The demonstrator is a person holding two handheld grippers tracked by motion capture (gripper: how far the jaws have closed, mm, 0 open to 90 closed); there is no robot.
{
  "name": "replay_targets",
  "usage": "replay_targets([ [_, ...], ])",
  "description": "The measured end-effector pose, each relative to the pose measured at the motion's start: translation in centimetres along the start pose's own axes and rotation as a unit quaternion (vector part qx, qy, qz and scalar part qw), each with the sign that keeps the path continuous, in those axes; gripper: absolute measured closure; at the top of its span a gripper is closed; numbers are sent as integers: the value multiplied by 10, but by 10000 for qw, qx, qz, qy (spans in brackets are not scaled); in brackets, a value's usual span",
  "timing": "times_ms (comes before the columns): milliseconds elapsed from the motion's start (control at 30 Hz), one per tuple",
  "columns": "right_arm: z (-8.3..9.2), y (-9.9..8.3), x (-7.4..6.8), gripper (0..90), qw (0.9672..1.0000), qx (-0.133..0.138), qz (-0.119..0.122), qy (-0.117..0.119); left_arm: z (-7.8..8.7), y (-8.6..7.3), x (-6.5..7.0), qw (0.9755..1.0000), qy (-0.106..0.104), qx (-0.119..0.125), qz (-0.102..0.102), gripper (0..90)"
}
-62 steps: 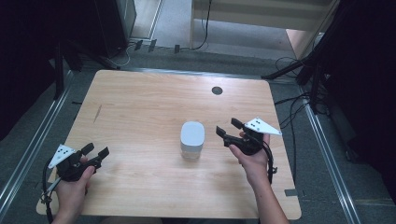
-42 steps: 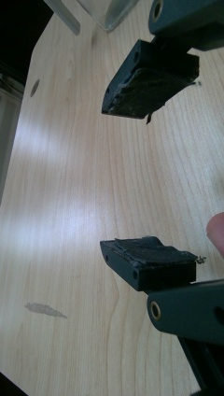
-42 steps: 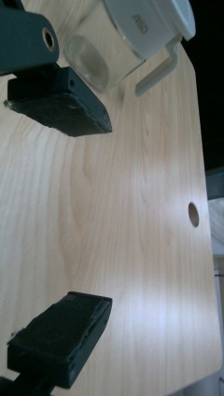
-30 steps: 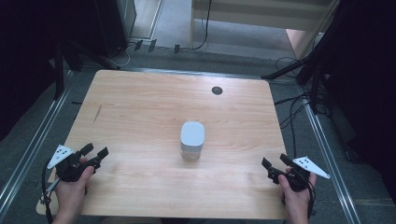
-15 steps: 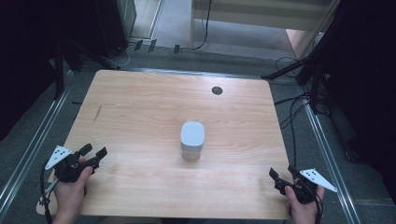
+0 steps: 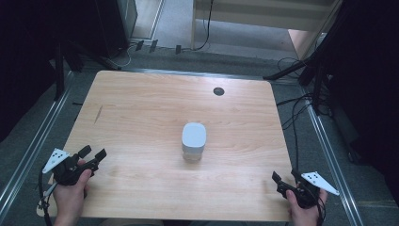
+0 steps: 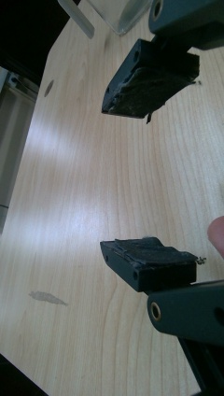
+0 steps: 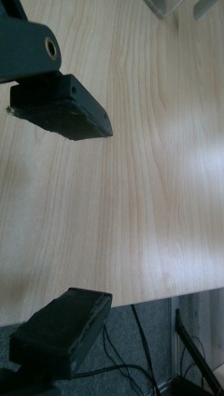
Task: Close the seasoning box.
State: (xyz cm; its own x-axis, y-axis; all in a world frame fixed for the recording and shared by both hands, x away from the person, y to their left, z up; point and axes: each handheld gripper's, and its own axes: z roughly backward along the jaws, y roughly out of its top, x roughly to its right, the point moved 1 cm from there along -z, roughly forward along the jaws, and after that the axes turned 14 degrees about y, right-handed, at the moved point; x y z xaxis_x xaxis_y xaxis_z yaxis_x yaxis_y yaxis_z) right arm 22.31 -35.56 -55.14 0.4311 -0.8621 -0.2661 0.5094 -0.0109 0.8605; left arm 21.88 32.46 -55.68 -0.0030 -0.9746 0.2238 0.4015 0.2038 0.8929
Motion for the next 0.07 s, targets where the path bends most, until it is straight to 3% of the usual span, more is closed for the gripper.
replay_targets([
  [67, 0, 0, 1, 168, 10000, 1, -42, -85, 2, -1, 0, 10000, -36, 43, 14, 283],
])
